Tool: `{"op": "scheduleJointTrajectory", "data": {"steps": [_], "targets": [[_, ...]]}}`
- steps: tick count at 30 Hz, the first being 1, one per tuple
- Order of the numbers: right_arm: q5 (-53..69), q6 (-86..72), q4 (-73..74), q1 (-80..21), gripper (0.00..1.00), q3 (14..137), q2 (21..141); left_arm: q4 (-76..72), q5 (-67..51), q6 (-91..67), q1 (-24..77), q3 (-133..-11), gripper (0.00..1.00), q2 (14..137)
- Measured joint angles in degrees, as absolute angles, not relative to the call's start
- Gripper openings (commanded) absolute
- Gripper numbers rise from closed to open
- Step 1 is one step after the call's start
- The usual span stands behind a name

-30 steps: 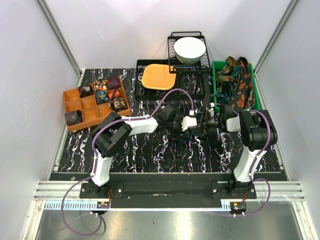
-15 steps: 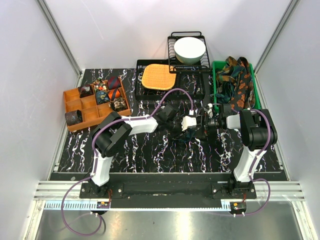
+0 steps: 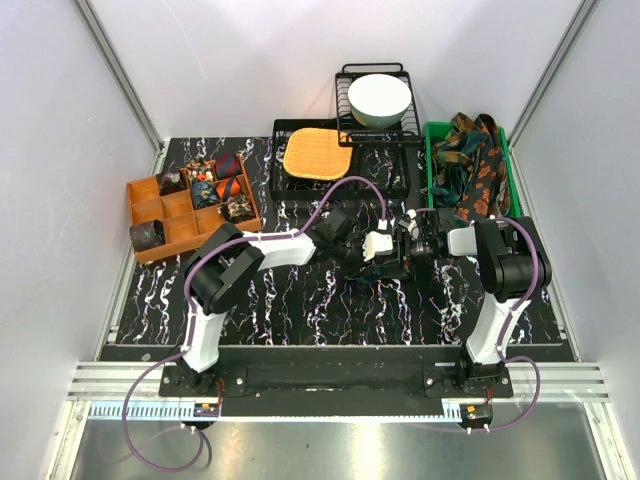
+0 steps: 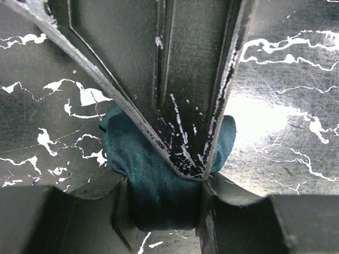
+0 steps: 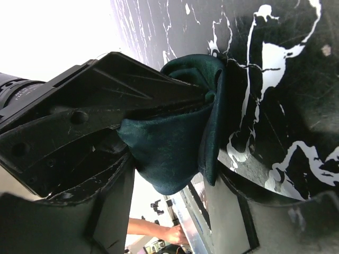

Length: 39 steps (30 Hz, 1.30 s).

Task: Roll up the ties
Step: Roll the tie at the center of the board, then pick up the tie at the center of the board.

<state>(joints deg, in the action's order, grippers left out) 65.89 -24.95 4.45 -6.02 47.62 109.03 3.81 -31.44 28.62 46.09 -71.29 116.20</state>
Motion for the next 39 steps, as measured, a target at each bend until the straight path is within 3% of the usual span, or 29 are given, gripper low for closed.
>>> {"op": "scheduleJointTrajectory", "data": {"steps": [4, 14, 20, 24, 28, 30, 36, 39], "targets": [[65.36, -23.51, 7.14, -6.13, 0.6, 48.88, 109.38, 3.79, -31.57, 28.6, 46.04, -71.29, 0.0, 116.22], [62.76, -21.98, 9.91, -6.28, 0.77, 50.52, 109.58, 3.68, -31.7, 28.58, 46.02, -71.24, 0.0, 116.25], [61.04, -21.17, 9.96, -6.31, 0.73, 52.47, 109.93, 3.64, -31.73, 28.51, 46.0, -71.22, 0.0, 116.25], [61.58, -20.73, 10.0, -6.33, 0.63, 53.21, 110.37, 3.6, -31.75, 28.45, 45.95, -71.22, 0.0, 116.25], [62.59, -20.69, 9.96, -6.39, 0.72, 53.28, 110.39, 3.57, -31.79, 28.45, 45.93, -71.22, 0.0, 116.25], [62.63, -20.36, 10.22, -6.39, 0.72, 53.28, 110.39, 3.57, -31.9, 28.47, 45.89, -71.22, 0.0, 116.27], [63.02, -19.03, 11.22, -6.39, 0.55, 53.28, 110.39, 3.53, -32.21, 28.47, 45.78, -71.22, 0.0, 116.33], [63.53, -18.63, 11.29, -6.55, 0.23, 53.28, 110.39, 3.53, -32.23, 28.49, 45.76, -71.22, 0.0, 116.33]]}}
